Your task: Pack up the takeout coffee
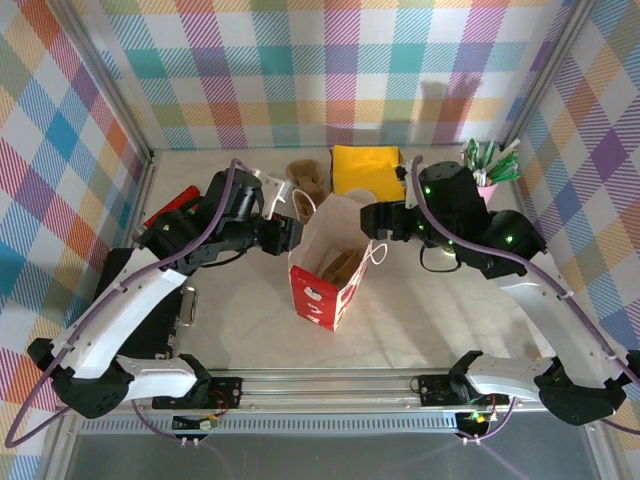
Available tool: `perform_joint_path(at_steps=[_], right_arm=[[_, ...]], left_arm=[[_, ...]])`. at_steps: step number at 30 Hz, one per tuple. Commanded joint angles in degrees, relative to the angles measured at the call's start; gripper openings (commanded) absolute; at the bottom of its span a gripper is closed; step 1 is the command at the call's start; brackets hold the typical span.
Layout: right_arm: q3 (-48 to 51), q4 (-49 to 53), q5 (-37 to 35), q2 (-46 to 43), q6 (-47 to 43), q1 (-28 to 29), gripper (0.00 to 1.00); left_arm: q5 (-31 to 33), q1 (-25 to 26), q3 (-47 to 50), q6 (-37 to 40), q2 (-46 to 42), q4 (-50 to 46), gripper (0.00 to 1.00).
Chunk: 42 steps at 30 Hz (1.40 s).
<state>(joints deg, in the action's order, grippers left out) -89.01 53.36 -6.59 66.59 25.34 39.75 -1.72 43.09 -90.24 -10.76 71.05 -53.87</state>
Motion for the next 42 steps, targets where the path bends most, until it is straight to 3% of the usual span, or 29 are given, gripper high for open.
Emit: perform_joint_path(at_steps=[1,8,17,29,42], right_arm=[[4.97,-1.86,2.33,-1.64,8.53,-3.19,0.78],[11.9,-4.35,7.21,-3.29,13.28,-6.58,0.77],[15.85,-6.42,9.99,-3.39,14.52,-8.28,0.76],[18.22,-9.18,13.25,-1.51,15.17,-8.54,0.7],[20.02,-11.15,15.11,1.25,15.69,-8.55,0.64]], left_arm=[[5.36,3.01,-5.01,-1.94,1.93,-4.48,0.45],[7.51,7.29,-11.76,-5.46,8.78,-5.99,0.45],[7.45,9.62,-12.29,-10.02,15.77,-4.94,0.44],[8.8,9.63,-10.23,-10.86,24.19,-4.76,0.2],[4.12,9.56,-5.23,-11.05,29.57,-1.25,0.15]])
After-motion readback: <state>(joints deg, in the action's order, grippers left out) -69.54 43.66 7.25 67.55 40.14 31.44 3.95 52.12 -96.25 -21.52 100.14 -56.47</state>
